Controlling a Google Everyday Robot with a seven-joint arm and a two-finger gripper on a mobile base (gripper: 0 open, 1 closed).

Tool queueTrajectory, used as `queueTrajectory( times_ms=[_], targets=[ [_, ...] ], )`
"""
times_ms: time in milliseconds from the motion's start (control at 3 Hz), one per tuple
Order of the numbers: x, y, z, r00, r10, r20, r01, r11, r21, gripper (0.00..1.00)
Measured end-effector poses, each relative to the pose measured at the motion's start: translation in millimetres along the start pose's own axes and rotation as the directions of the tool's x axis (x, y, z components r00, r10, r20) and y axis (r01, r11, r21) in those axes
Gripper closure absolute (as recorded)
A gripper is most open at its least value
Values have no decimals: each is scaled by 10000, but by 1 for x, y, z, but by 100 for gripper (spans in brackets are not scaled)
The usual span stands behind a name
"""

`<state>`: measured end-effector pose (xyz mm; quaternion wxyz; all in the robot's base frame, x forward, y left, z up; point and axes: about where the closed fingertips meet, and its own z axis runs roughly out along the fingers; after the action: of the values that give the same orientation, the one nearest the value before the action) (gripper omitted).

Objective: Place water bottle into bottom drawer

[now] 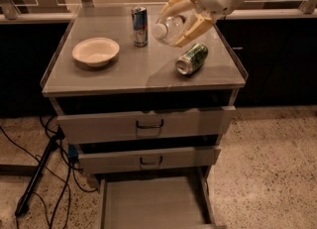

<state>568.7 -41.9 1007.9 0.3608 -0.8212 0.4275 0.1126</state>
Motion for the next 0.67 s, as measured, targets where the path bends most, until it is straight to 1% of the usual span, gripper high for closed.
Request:
queueTrajectory(
  times_ms=[333,667],
  targets=[
    [-18,19,-3,9985,24,542,-12,9998,-213,100],
    [-29,52,-17,9967,672,450,-667,9977,-120,100]
  ],
)
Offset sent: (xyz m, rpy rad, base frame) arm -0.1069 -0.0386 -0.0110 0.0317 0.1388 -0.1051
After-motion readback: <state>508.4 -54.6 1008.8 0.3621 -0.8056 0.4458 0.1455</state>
